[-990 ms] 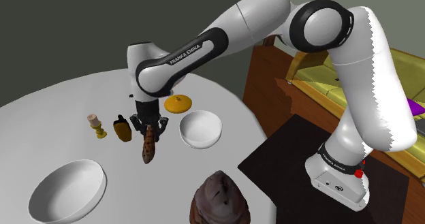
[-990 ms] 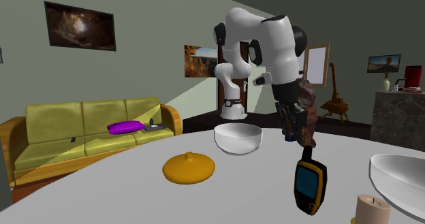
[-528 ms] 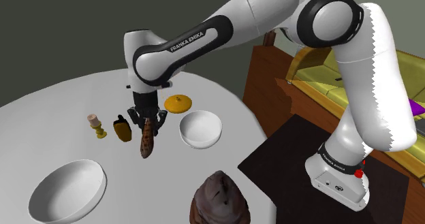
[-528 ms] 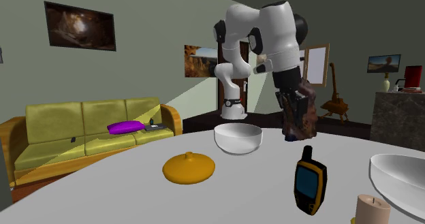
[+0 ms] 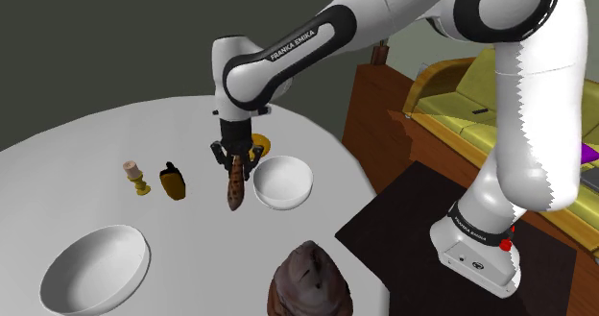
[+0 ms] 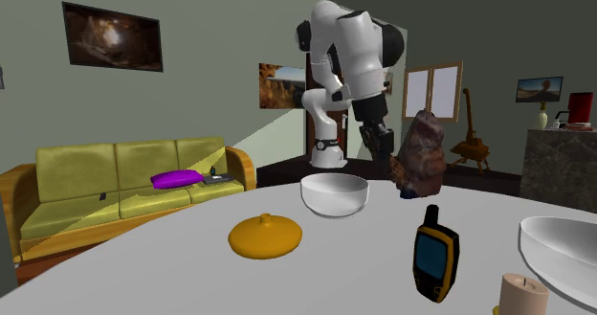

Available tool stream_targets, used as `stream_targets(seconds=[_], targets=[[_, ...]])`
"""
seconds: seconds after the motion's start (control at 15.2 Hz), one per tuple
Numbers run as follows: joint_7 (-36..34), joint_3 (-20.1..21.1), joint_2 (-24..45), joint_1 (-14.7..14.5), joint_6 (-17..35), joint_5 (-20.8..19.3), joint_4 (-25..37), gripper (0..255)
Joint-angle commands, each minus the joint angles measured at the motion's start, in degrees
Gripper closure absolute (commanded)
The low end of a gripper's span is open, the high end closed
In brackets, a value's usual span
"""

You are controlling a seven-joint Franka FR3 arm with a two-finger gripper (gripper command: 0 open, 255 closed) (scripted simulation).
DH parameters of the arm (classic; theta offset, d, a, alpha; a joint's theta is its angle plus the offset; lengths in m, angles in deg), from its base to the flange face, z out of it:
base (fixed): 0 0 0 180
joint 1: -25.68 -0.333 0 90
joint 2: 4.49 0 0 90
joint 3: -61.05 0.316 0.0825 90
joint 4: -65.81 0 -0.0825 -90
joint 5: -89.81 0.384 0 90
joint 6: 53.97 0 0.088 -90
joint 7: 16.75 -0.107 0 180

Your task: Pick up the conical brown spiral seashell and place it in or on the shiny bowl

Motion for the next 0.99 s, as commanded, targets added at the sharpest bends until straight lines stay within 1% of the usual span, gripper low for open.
stream_targets(seconds=[0.0,0.53,0.92], targets=[[2.95,0.03,-3.20,2.63,0.80,1.31,-4.44,255],[14.60,-1.13,-13.77,10.98,3.04,6.00,-19.01,255],[14.80,-1.51,-10.53,10.49,7.13,5.22,-20.01,255]])
